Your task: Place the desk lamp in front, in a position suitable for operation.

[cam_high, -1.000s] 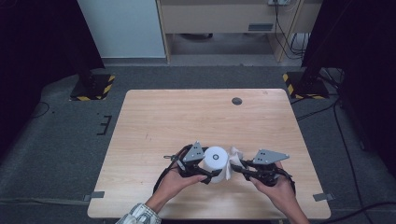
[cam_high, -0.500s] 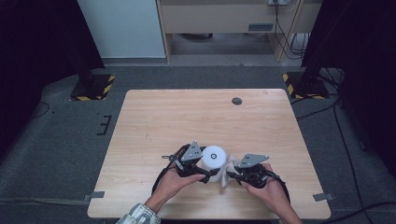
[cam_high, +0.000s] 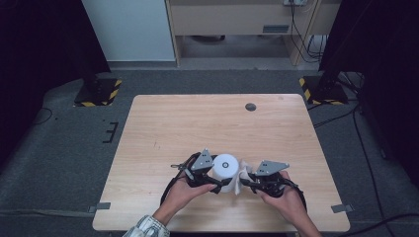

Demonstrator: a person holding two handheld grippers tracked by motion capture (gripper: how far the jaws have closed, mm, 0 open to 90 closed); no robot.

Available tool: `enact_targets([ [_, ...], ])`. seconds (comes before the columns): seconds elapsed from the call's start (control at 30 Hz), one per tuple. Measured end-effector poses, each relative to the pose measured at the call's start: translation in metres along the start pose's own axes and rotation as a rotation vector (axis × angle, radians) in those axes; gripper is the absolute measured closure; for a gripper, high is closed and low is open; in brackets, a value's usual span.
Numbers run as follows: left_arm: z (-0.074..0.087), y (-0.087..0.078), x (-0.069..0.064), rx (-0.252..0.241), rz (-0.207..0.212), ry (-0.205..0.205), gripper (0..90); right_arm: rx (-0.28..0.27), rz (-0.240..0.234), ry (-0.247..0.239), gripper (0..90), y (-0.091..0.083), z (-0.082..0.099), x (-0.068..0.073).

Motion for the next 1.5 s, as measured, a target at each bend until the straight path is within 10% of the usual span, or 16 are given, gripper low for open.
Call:
enact_targets([
  [0.2,0.000,0.000,-0.001,-0.002,-0.002,-0.001,8.1,0.079,0.025,-0.008,73.0,0.008,0.010,-0.003],
  [0.43,0.000,0.000,-0.001,-0.002,-0.002,-0.002,8.1,-0.123,0.022,0.025,73.1,-0.014,-0.019,-0.007],
  [0.67,0.001,0.000,-0.001,-0.001,-0.004,-0.003,8.1,0.026,0.014,-0.003,73.1,0.004,0.003,-0.004],
  [0.93,0.001,0.001,0.000,-0.003,-0.004,-0.007,8.0,-0.126,0.019,0.030,73.2,-0.013,-0.020,-0.012],
  [1.2,0.002,0.001,0.000,-0.007,-0.005,-0.020,7.9,-0.016,0.020,0.040,73.2,0.008,-0.004,-0.025],
  [1.5,0.002,0.001,-0.002,-0.004,-0.021,-0.005,8.0,-0.032,0.007,0.025,73.2,-0.002,-0.005,-0.011],
])
Point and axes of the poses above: each handheld gripper's, and its own axes: y roughly forward along the jaws, z roughly out of its underside, x roughly to its left, the point moved 5 cm from there along y, roughly forward along the jaws, and after that the axes turned 11 degrees about -x, right-handed, at the moved point
